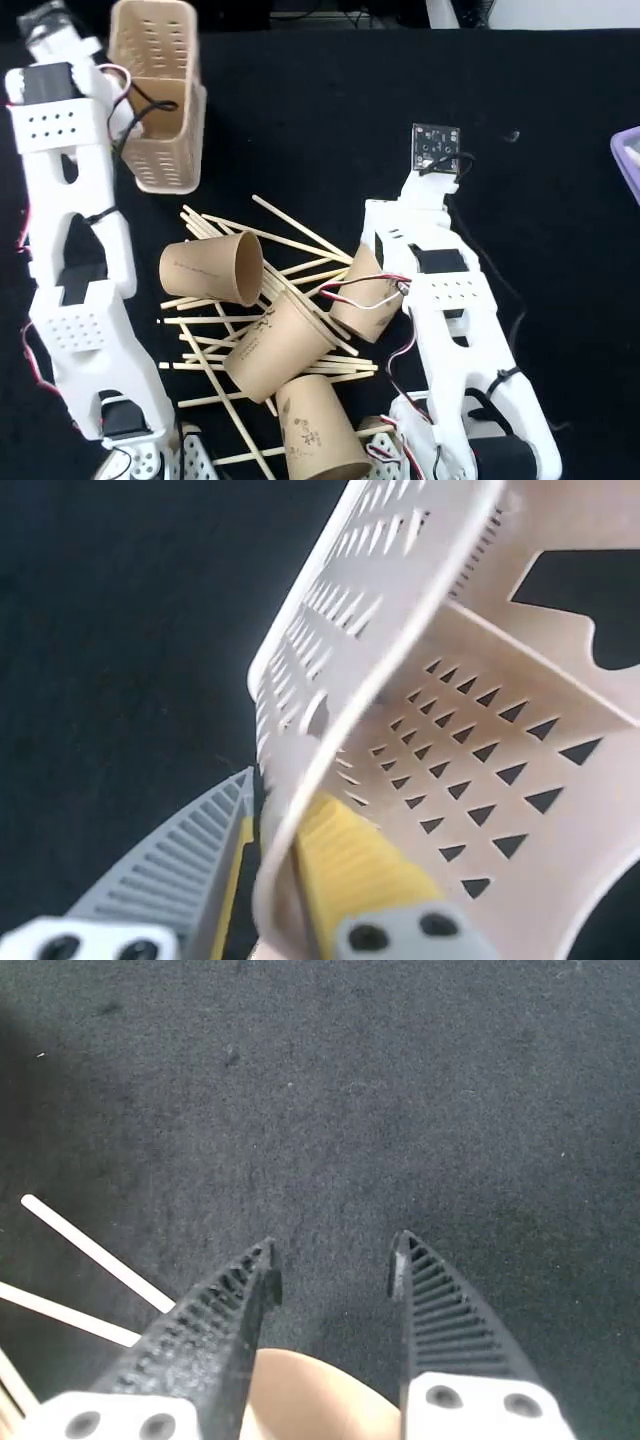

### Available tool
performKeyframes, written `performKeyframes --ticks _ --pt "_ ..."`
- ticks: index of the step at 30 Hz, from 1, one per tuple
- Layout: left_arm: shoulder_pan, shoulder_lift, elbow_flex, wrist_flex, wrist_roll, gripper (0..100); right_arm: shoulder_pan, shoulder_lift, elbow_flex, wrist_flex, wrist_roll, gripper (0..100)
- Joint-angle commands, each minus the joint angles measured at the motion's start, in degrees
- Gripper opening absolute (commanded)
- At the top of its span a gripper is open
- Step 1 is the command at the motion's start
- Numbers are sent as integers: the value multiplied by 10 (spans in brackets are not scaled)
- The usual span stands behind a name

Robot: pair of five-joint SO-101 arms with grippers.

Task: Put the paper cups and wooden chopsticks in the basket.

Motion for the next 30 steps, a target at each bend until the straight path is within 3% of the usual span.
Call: performKeyframes --ticks 1,8,14,30 --pt "40 -36 -78 -3 -67 30 -7 -9 -2 -12 0 184" --pt "111 -30 -167 33 -112 41 -7 -9 -2 -12 0 184" --pt "99 -23 -117 29 -73 272 -7 -9 -1 -12 0 184" --pt "83 -22 -39 38 -57 230 -7 -9 -2 -13 0 184"
